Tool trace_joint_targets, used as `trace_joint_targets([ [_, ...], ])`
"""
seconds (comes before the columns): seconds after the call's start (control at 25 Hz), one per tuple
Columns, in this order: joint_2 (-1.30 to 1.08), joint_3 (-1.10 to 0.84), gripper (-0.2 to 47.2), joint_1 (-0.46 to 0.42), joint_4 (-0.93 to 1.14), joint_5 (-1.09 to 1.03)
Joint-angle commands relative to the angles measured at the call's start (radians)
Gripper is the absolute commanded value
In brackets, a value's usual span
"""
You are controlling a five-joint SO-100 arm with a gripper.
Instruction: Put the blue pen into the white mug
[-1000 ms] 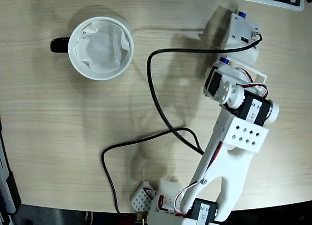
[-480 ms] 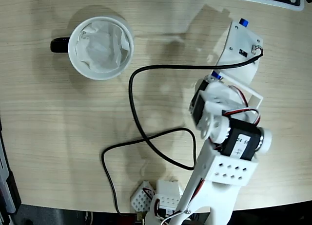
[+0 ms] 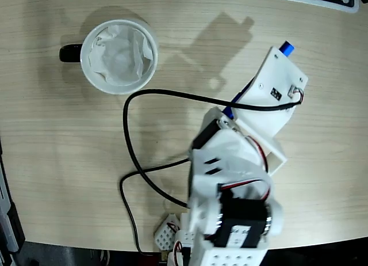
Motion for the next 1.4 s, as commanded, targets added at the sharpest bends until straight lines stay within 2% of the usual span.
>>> trace_joint_targets([
  [0.0,0.107,0.017,0.1,-0.031,-0.015,0.160],
  [0.28,0.207,0.011,0.1,-0.173,-0.012,0.495],
  [0.44,0.256,0.015,0.1,-0.193,-0.023,0.615],
  [0.6,0.311,0.031,0.0,-0.207,-0.160,0.769],
  [0.8,0.403,0.095,0.0,-0.229,-0.334,1.058],
  [1.2,0.617,0.485,0.0,-0.267,-0.767,1.454],
  [1.36,0.635,0.572,-0.1,-0.311,-0.879,1.678],
])
